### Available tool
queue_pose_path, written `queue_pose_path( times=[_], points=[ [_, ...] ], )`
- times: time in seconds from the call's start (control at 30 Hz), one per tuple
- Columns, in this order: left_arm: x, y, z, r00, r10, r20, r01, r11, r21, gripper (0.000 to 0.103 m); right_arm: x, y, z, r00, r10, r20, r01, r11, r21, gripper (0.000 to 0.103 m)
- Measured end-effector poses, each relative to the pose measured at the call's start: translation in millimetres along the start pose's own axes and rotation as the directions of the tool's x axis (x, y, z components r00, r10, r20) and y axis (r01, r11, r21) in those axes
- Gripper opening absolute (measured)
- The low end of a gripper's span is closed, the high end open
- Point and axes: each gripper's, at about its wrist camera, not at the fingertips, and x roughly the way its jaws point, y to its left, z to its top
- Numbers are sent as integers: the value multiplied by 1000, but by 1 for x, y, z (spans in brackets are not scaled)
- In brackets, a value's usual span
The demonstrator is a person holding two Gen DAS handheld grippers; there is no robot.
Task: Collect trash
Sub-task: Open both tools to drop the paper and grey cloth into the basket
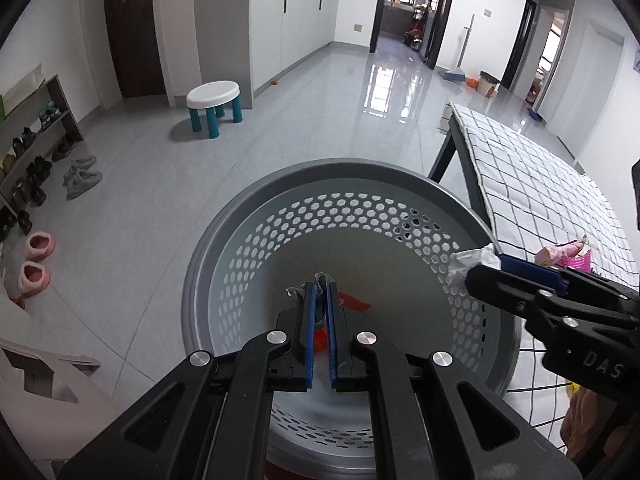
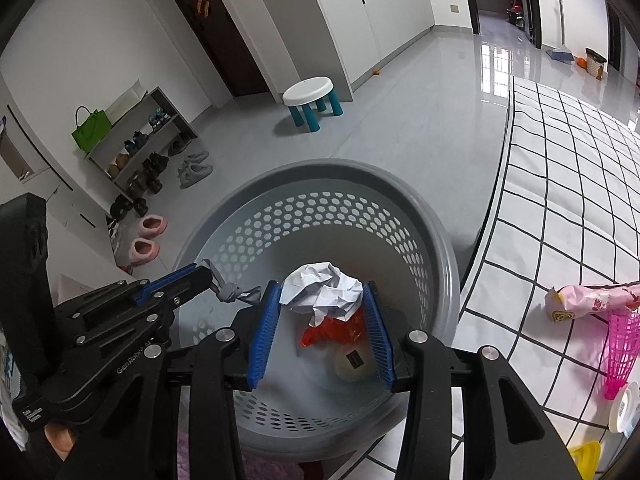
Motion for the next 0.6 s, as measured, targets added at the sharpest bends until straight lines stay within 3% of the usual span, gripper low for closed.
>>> queue_pose_path(
  times=[0.2, 0.27, 0.47, 0.6],
  points=[
    [1, 4, -1, 1000, 23, -8, -24, 1000, -15, 12, -5, -3, -4, 1000, 9, 8, -9, 1000, 15, 59],
    [1, 6, -1, 1000, 25, -9, -25, 999, -22, 16, -6, -4, -4, 1000, 2, 14, -2, 1000, 13, 59],
    [-3, 5, -1, 999, 38, 15, -38, 999, -24, 49, -7, -2, -4, 1000, -4, 17, 4, 1000, 8, 59],
    [-4, 5, 0, 999, 48, 19, -47, 999, -23, 54, -8, 0, -3, 1000, -4, 26, 4, 1000, 11, 59]
  ],
)
